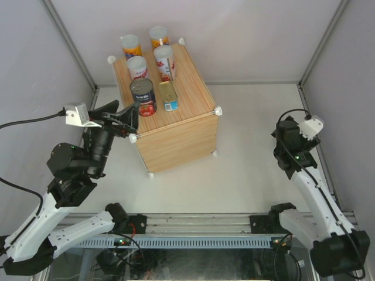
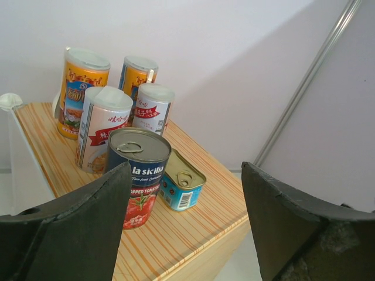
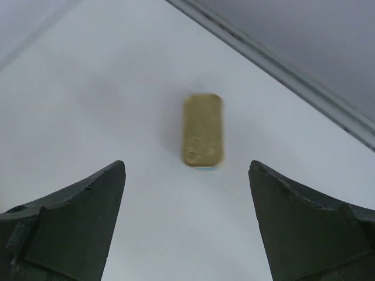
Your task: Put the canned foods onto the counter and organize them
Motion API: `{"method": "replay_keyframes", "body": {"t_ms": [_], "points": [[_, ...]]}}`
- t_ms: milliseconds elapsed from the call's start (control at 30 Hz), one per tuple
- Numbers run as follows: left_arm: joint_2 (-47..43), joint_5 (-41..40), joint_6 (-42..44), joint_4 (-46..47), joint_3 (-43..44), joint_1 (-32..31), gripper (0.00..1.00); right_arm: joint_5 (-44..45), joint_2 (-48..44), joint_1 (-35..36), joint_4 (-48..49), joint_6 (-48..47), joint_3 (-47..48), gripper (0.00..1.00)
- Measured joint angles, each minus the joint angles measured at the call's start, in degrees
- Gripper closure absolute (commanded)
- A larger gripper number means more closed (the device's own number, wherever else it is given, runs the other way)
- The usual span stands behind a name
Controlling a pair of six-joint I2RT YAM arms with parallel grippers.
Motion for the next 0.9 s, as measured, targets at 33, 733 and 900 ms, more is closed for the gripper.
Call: {"method": "replay_keyframes", "body": {"t_ms": [33,733,900], "points": [[-0.11,-0.02,0.00,0.09,-0.15,0.00,0.20,-2.27,1.25,-3.74,-0.11,0.92,-1.40,0.14],[-1.22,0.04,-0.04,1.75,-2.95,0.22,0.19,-16.46,30.60,-19.50,10.10,2.29,-2.89,0.14],[-1.22,0.09,-0.52,2.05,-3.04,1.09,0.19,-17.90,34.53,-21.05,11.56,1.20,-1.25,0.15]]}}
